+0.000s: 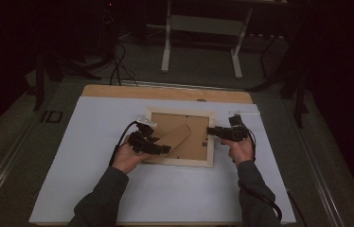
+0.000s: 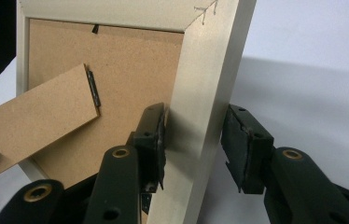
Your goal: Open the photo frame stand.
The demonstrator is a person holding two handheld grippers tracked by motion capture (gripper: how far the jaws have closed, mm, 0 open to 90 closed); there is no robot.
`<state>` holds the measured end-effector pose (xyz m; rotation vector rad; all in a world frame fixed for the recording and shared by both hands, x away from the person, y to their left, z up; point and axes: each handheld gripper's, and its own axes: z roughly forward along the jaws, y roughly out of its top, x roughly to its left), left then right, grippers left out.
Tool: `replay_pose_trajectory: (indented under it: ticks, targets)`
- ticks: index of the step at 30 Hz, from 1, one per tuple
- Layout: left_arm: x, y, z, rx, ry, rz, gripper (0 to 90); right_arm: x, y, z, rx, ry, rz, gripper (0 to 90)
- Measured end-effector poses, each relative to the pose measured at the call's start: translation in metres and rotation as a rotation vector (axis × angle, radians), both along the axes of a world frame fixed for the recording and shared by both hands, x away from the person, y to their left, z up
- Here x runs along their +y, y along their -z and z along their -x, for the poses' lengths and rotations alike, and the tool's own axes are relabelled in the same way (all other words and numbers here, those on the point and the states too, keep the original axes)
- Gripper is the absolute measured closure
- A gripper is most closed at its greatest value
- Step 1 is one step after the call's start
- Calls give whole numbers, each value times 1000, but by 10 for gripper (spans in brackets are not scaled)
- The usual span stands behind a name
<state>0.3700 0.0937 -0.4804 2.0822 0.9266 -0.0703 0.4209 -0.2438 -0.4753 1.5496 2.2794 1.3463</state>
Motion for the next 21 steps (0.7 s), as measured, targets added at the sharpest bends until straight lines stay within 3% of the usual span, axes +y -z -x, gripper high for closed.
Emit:
replay_pose_trajectory:
  ticks: [3, 8, 21]
  targets:
    - [-1, 1, 0, 4, 5, -4, 458, 0, -1, 1, -3, -3, 4, 596]
    - [-6, 2, 1, -5, 26, -65, 532, 1, -2, 3, -18, -4, 7, 597]
    - [-8, 0, 4, -30, 47, -78, 583, 3, -10, 7, -57, -4, 32, 602]
